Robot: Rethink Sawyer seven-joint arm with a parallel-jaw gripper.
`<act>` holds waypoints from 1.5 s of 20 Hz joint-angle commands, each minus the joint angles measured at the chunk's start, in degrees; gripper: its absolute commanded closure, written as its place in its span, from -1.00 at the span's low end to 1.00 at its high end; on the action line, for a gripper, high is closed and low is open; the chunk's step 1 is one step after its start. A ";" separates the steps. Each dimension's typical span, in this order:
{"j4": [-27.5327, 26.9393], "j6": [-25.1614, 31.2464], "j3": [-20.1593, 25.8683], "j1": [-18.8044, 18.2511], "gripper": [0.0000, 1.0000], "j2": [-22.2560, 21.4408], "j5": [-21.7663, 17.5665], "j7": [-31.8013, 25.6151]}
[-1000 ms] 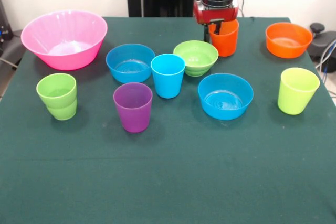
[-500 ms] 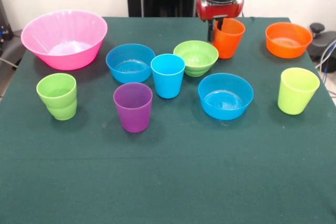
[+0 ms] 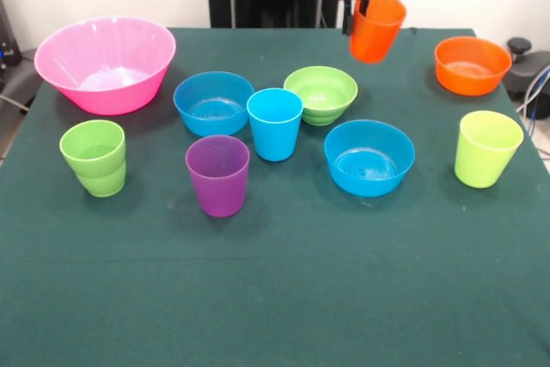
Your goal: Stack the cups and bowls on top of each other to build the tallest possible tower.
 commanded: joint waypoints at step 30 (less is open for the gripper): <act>-24.25 30.08 6.57 -4.69 1.00 -5.25 0.54 -1.82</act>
